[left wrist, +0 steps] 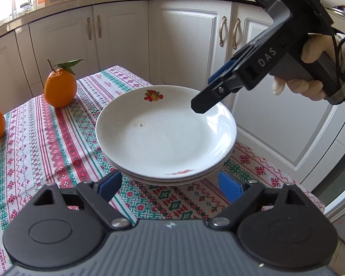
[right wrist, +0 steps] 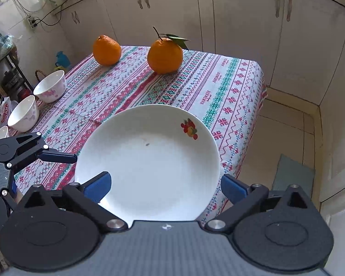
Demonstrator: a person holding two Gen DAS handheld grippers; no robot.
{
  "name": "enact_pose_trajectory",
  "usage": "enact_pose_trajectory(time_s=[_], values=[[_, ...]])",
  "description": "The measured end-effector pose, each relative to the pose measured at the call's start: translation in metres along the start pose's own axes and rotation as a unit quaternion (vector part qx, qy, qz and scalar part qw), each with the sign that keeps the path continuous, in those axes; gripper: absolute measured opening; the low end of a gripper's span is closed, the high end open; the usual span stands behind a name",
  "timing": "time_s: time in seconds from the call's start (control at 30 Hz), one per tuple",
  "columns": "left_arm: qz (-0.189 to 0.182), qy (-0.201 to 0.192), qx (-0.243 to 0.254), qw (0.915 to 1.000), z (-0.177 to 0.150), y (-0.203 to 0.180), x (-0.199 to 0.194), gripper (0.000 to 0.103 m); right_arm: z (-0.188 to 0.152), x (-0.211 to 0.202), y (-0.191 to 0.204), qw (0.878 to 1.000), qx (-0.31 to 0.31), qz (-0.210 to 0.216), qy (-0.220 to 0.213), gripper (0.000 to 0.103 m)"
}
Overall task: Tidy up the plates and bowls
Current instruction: 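Lower the plate onto the stack and open the right tool, then withdraw the right tool and move it toward the white bowls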
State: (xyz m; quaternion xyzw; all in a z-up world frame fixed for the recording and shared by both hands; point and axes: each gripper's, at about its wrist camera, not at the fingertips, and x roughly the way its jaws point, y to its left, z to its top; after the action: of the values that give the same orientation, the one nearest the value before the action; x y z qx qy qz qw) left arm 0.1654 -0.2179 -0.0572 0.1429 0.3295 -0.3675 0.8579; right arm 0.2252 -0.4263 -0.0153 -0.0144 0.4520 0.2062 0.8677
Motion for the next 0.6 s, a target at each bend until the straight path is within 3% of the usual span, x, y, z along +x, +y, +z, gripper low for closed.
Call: enact_pose_trajectory(time_s=[0.33, 0.6], values=[[0.011, -0.022, -0.015, 0.9996, -0.006, 0.009, -0.029, 0.091, -0.004, -0.013, 0.05, 0.998, 0.016, -0.046, -0.04, 0.103], [0.047, -0.052, -0.036, 0.9969, -0.027, 0.024, -0.075, 0.097, -0.013, -0.009, 0.103, 0.996, 0.003, -0.062, -0.06, 0.103]])
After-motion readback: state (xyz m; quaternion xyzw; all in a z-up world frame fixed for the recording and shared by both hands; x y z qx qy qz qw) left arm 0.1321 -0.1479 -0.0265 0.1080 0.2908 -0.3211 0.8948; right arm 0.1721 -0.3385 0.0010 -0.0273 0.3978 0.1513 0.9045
